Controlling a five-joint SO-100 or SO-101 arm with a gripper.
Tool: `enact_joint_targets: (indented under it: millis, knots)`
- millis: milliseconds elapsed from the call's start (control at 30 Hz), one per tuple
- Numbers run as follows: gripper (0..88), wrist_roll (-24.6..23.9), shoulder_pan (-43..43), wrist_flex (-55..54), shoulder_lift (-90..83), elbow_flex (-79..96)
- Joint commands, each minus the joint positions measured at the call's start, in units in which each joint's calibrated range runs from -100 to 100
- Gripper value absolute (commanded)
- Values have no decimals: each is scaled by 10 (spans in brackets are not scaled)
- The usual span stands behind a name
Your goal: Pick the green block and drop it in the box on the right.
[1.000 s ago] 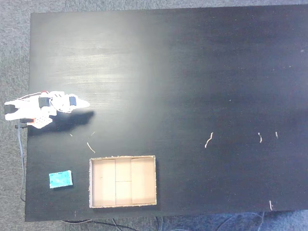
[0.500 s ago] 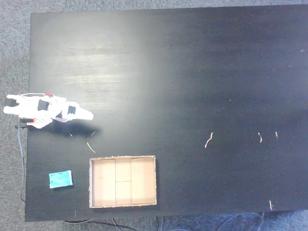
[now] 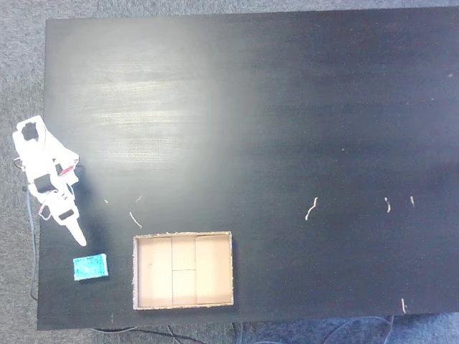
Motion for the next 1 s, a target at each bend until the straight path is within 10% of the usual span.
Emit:
enact_joint_targets:
  millis: [0, 800, 967]
  knots:
    - [573, 16, 10, 13, 72, 0]
    - [574, 1, 56, 40, 768, -578]
    - [343, 17, 48, 66, 810, -616]
